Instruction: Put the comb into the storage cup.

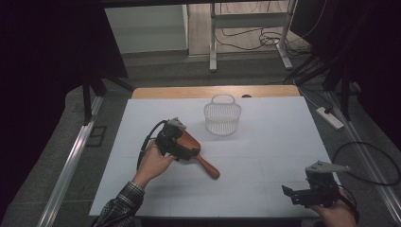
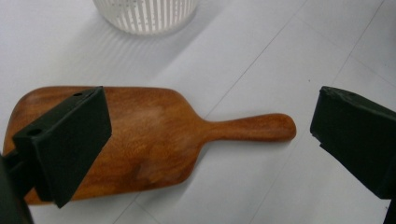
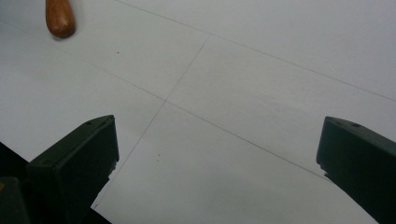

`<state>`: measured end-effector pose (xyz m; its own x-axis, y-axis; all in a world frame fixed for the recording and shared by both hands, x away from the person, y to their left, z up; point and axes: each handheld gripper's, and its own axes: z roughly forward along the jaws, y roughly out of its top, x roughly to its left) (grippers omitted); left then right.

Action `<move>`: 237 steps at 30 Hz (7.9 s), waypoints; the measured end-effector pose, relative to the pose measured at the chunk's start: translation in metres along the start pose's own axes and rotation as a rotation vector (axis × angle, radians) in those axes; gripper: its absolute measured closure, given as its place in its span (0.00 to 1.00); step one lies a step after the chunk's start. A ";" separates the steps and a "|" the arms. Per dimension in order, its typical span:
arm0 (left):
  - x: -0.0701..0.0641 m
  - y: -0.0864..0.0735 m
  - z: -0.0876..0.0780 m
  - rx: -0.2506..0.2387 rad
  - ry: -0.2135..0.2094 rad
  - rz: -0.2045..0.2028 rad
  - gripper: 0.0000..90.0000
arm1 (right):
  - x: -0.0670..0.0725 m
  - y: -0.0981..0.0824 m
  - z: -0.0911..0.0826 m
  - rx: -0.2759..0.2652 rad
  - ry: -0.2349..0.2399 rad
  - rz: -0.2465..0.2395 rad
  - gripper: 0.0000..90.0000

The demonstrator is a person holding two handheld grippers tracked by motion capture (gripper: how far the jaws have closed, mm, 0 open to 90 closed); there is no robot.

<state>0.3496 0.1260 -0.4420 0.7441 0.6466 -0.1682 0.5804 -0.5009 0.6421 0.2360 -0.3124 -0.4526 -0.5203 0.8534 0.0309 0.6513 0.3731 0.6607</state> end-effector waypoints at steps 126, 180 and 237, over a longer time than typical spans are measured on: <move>-0.013 -0.032 0.062 0.234 -0.004 -0.043 0.99 | 0.003 0.000 0.001 0.017 0.011 -0.036 0.01; 0.020 -0.071 -0.003 0.187 0.032 -0.167 0.99 | 0.004 0.000 0.002 0.025 0.010 -0.040 0.01; 0.039 -0.075 0.012 0.128 0.061 -0.095 0.00 | 0.004 0.000 0.003 0.042 0.013 -0.043 0.01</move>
<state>0.3392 0.1823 -0.5062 0.6647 0.7262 -0.1758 0.6877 -0.5026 0.5239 0.2355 -0.3080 -0.4544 -0.5553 0.8316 0.0132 0.6507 0.4245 0.6296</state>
